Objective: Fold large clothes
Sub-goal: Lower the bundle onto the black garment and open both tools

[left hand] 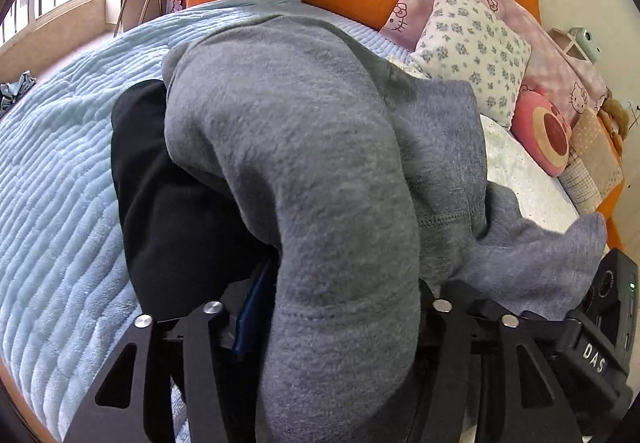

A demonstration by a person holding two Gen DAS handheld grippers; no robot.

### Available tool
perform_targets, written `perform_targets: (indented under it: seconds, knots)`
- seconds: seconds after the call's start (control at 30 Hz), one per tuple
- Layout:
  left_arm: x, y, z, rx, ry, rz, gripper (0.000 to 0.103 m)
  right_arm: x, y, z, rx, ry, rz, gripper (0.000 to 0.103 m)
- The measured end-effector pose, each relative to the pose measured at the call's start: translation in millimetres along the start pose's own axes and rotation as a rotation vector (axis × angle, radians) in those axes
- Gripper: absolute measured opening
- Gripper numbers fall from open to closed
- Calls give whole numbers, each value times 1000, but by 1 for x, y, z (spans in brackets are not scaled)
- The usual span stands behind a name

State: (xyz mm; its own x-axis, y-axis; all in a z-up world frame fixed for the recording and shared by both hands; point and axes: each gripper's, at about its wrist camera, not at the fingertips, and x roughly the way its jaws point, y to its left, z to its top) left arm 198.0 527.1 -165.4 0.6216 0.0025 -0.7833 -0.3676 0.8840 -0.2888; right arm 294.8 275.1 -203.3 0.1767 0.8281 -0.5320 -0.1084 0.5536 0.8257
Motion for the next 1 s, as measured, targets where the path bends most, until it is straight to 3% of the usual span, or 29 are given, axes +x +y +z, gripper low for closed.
perform_targets:
  seconds: [0.1,0.23,0.3,0.37,0.47,0.57,0.63,0.73,0.87,0.9,1.0]
  knots:
    - [-18,0,5,-19,9,-14,66,-12,-3,11,0,118,14,71]
    - [-72,-20,8,89,-53,9,71,-53,-9,25,-74,228,-2,75]
    - [-93,-30,14,118,-82,31,76,-74,-11,32,-113,228,-39,84]
    - [-112,-36,23,117,-116,15,81,-107,-10,43,-163,168,-86,90]
    - [-126,-48,45,101,-142,-41,86,-137,2,60,-200,87,-63,92]
    - [-104,-59,66,80,-97,-80,88,-150,31,79,-262,77,-40,92]
    - [-81,-57,69,62,-54,-63,88,-150,56,83,-328,83,-16,92]
    - [-42,-37,63,4,9,-46,88,-138,95,77,-468,107,4,92]
    - [-1,-14,54,-28,35,13,88,-97,136,83,-604,165,6,90]
    - [6,-10,53,-38,42,15,88,-85,145,84,-628,177,-16,79]
    - [15,-4,53,-57,34,1,92,-42,152,82,-672,221,-83,61]
